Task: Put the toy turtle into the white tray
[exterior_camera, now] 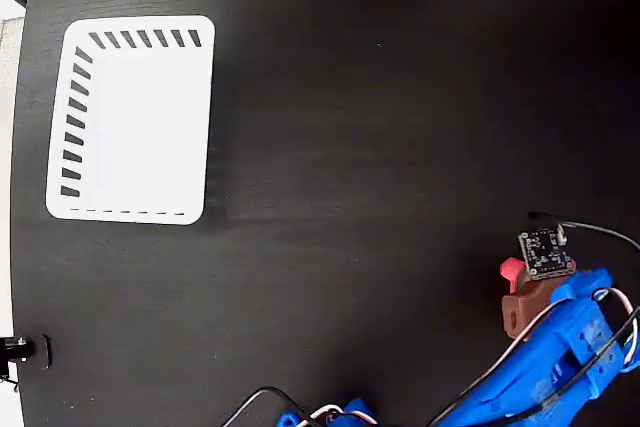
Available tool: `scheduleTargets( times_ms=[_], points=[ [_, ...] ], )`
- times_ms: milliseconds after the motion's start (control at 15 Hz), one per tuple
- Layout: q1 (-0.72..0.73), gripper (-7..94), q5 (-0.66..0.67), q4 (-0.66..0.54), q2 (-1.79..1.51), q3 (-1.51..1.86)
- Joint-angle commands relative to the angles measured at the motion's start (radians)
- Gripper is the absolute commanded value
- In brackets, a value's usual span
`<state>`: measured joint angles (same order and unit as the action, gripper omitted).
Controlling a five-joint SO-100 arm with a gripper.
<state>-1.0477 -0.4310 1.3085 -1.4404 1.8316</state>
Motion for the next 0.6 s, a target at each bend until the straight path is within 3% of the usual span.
scheduleTargets(
  times_ms=[0,533],
  points=[
    [-0.003,68,-0.014,-0.029,-0.041,0.021],
    [-0.006,67,-0.02,-0.1,-0.038,0.064]
  ],
)
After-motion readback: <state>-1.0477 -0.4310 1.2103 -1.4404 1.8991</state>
